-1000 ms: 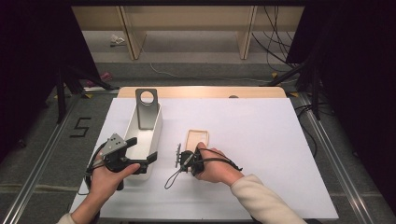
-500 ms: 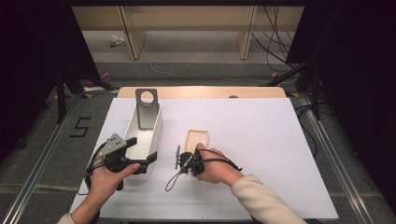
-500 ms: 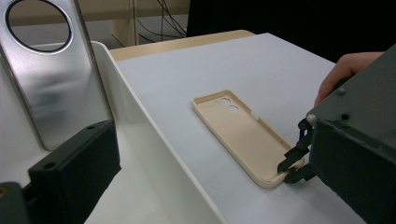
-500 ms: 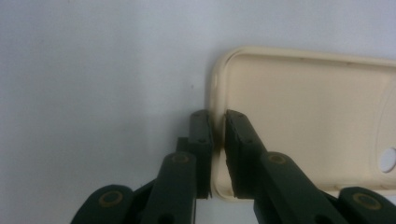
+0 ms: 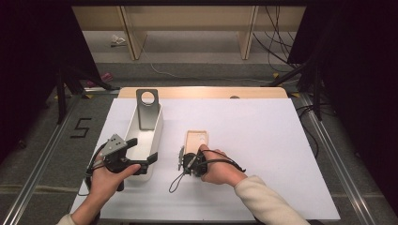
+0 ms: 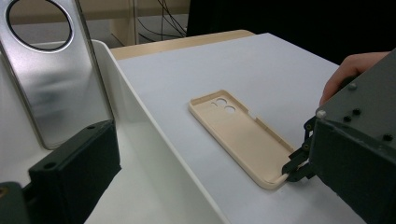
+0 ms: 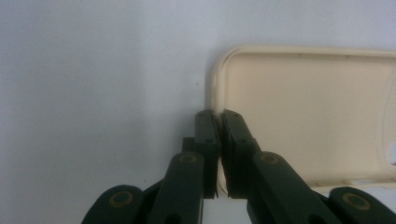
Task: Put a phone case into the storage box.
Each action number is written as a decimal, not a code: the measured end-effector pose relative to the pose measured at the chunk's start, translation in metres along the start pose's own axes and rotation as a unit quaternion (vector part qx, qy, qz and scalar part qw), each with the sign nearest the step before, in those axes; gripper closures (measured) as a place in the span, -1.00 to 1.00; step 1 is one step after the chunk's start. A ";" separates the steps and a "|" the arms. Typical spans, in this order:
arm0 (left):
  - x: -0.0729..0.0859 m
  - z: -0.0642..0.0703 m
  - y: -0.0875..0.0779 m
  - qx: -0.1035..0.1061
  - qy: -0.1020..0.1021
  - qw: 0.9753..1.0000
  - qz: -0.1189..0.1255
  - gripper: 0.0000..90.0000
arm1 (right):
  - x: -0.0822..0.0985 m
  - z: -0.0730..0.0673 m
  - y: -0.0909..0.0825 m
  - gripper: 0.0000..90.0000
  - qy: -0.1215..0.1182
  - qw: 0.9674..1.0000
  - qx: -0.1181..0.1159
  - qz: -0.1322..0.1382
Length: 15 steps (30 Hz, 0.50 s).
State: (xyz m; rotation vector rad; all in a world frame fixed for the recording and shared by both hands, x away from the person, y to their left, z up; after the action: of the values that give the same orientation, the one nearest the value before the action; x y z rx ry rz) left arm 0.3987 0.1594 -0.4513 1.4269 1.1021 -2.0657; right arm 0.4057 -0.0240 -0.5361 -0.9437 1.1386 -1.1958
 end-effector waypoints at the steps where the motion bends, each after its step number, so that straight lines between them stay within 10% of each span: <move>1: 0.000 0.000 0.000 0.000 0.000 1.000 0.000 -0.97 | 0.000 0.000 0.000 0.92 0.000 1.000 0.000 0.004; 15: -0.001 0.000 -0.001 0.000 -0.001 1.000 0.002 -0.97 | 0.003 0.006 -0.019 0.94 0.030 0.996 -0.011 0.077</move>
State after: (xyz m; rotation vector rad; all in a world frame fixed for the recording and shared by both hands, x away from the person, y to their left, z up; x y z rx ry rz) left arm 0.3985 0.1600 -0.4502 1.4261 1.0977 -2.0644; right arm 0.4076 -0.0300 -0.5173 -0.8251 1.2528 -1.0939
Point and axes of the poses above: each handheld gripper's, and its own axes: y roughly forward along the jaws, x roughly out of its underside, z roughly to its right, the point moved 8 cm from there along y, roughly forward along the jaws, and after that the axes turned 1 degree about -z, right-handed, at the moved point
